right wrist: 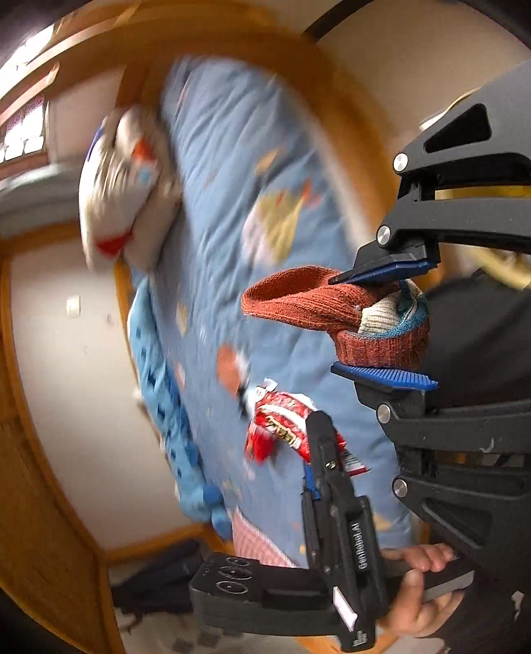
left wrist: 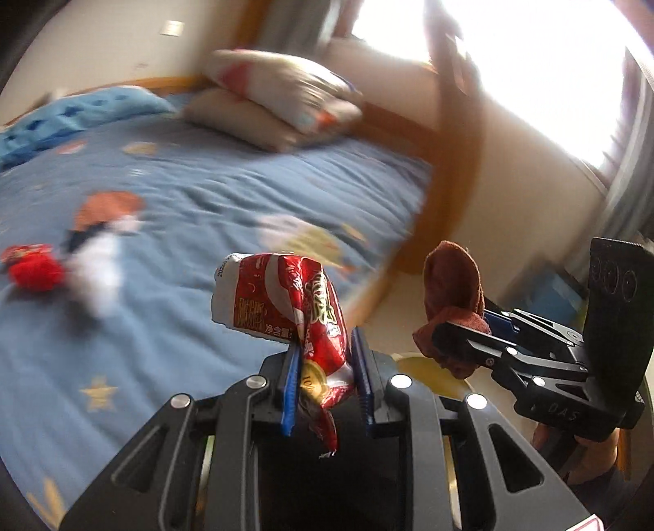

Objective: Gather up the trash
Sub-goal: 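Carry the wrapper and sock to the yellow bin and open both grippers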

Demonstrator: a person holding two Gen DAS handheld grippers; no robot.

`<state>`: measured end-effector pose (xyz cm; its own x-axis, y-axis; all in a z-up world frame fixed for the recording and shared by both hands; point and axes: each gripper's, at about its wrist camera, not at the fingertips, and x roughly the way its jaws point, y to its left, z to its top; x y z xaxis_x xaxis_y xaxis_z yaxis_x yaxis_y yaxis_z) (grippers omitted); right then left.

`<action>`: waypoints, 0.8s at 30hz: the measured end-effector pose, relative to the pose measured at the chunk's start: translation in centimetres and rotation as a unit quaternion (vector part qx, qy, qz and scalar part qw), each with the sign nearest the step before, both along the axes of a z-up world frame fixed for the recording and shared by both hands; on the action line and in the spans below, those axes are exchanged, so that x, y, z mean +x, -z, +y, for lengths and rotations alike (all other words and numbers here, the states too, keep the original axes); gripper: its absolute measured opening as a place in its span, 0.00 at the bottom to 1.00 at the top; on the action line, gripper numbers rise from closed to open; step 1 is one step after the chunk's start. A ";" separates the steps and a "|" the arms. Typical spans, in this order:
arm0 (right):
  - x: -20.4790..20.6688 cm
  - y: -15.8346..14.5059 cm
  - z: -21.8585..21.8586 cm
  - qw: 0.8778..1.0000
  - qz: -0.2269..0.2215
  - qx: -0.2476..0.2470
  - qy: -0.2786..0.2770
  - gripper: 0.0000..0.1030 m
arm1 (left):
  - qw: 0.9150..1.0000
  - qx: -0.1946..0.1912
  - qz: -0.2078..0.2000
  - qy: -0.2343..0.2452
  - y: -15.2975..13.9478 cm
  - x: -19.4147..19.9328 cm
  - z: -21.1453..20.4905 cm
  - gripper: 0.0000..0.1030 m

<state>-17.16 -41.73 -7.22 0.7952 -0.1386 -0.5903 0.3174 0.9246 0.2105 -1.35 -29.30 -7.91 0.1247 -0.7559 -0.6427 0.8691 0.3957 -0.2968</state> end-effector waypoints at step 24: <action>-15.0 4.9 -7.1 0.986 0.085 0.002 0.143 0.67 | 0.981 0.081 0.023 0.175 5.8 -13.1 -13.0 0.69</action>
